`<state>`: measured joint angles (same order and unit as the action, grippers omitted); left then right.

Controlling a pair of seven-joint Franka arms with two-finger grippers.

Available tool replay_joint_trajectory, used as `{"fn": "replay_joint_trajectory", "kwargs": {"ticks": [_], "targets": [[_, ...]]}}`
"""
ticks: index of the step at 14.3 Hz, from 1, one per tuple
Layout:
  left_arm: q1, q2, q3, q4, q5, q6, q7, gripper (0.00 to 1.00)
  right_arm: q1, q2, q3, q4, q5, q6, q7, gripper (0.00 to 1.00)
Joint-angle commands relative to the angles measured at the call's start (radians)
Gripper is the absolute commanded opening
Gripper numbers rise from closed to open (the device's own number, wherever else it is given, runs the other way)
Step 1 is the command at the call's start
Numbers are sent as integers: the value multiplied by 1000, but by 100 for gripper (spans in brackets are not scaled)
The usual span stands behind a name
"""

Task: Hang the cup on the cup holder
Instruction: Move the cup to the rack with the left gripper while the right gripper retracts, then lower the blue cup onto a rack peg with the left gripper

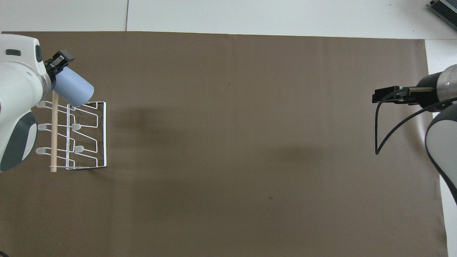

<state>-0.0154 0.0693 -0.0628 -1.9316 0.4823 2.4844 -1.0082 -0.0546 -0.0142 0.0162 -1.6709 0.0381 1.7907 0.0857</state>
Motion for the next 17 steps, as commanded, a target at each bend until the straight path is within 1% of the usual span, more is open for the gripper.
{"fn": "replay_joint_trajectory", "kwargs": {"ticks": [1,3,5,8,11,17], "targets": [[17,1,-2,6,21,18,34,0,-22,4,10,114,-56,-153,29,100],[17,1,3,6,25,18,51,0,-24,-38,14,115,-70,-221,29,100],[20,9,4,5,27,22,66,0,-19,-65,19,85,-79,-237,28,100],[26,14,4,-26,29,63,66,0,-24,-70,18,65,-78,-220,-6,100],[31,12,17,-62,29,100,66,0,-24,-79,13,57,-78,-246,-78,100],[31,4,17,-76,29,90,66,0,-22,-85,14,42,-73,-226,-81,100]]}}
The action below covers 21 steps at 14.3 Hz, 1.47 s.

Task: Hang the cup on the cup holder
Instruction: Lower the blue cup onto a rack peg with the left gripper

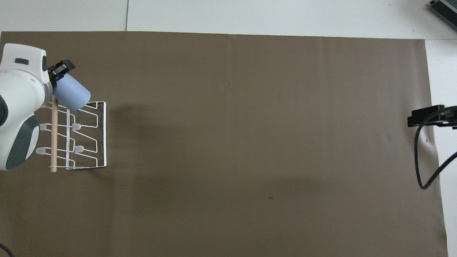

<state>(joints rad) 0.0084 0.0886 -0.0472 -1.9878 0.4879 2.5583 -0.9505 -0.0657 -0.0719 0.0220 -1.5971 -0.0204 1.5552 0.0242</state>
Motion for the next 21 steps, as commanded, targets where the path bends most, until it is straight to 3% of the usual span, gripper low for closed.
{"fn": "replay_joint_trajectory", "kwargs": {"ticks": [1,2,4,5,9,11,14,15,18,21], "targets": [[7,-15,1,-19,23,13,9,0,-11,-28,9,-32,-13,10,-18,100],[7,-15,1,-14,23,8,9,16,-11,-29,9,-32,-13,6,-18,100],[7,-15,1,-11,23,0,9,32,-11,-29,9,-34,-15,-9,-21,100],[7,-15,1,-8,23,-3,10,47,-10,-28,9,-38,-15,-13,-21,100],[7,-15,1,-3,23,-7,9,93,-16,-29,7,-60,-4,-6,-21,100],[7,-16,1,-3,21,-10,9,100,-11,-29,7,-57,-4,2,-26,100],[7,-16,1,15,21,-39,10,100,-13,-23,9,-53,66,58,-21,100],[7,-16,1,20,21,-44,10,100,-2,-28,10,-55,82,24,-7,100],[8,-18,3,26,20,-59,13,100,0,-23,16,-40,-8,-10,-1,100],[5,-15,0,95,9,-212,33,94,0,-25,16,-41,-12,-14,0,100]]}}
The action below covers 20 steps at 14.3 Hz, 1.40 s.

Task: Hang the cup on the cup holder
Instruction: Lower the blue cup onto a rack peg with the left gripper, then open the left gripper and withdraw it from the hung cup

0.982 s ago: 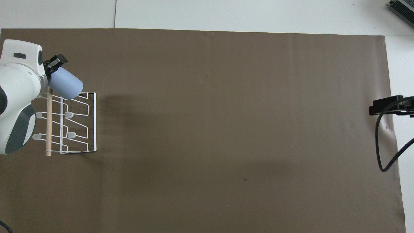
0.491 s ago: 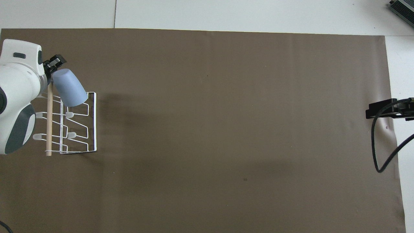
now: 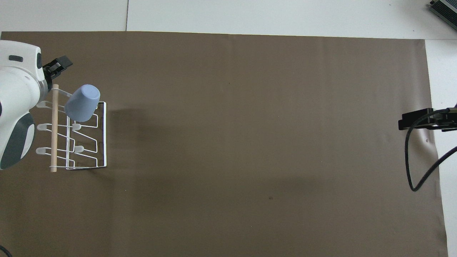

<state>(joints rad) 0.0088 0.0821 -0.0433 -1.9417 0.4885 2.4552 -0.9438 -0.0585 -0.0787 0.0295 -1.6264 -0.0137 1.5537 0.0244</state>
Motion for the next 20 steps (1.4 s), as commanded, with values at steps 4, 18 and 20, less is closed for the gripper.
{"fn": "replay_joint_trajectory", "kwargs": {"ticks": [4,18,20], "targets": [[5,-11,-1,141,-123,-362,211,100,-7,-16,12,-16,-19,-21,0,100],[5,-13,42,386,-426,-903,639,100,-6,-15,13,-49,-17,5,34,100],[0,-16,40,386,-441,-936,651,100,-6,-15,13,-49,-17,6,34,100]]}}
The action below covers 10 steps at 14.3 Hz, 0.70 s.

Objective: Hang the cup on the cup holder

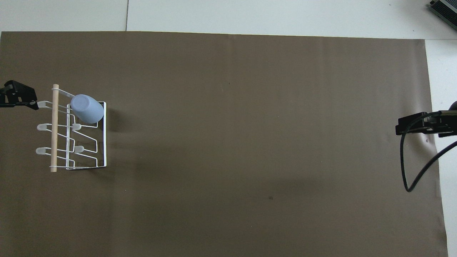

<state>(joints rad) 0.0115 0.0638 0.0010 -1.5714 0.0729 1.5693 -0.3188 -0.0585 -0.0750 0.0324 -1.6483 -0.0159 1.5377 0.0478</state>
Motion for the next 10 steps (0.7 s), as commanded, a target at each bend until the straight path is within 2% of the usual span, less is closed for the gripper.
{"fn": "replay_joint_trajectory", "kwargs": {"ticks": [1,5,10], "targets": [[-4,-2,-6,11,-33,-58,33,100,-6,-19,11,-27,-15,22,11,100],[-13,-61,-2,-85,-61,-37,37,100,-6,-19,11,-27,-15,22,11,100],[-13,-67,-4,-93,-59,-29,38,100,-7,-19,11,-30,-15,22,9,100]]}}
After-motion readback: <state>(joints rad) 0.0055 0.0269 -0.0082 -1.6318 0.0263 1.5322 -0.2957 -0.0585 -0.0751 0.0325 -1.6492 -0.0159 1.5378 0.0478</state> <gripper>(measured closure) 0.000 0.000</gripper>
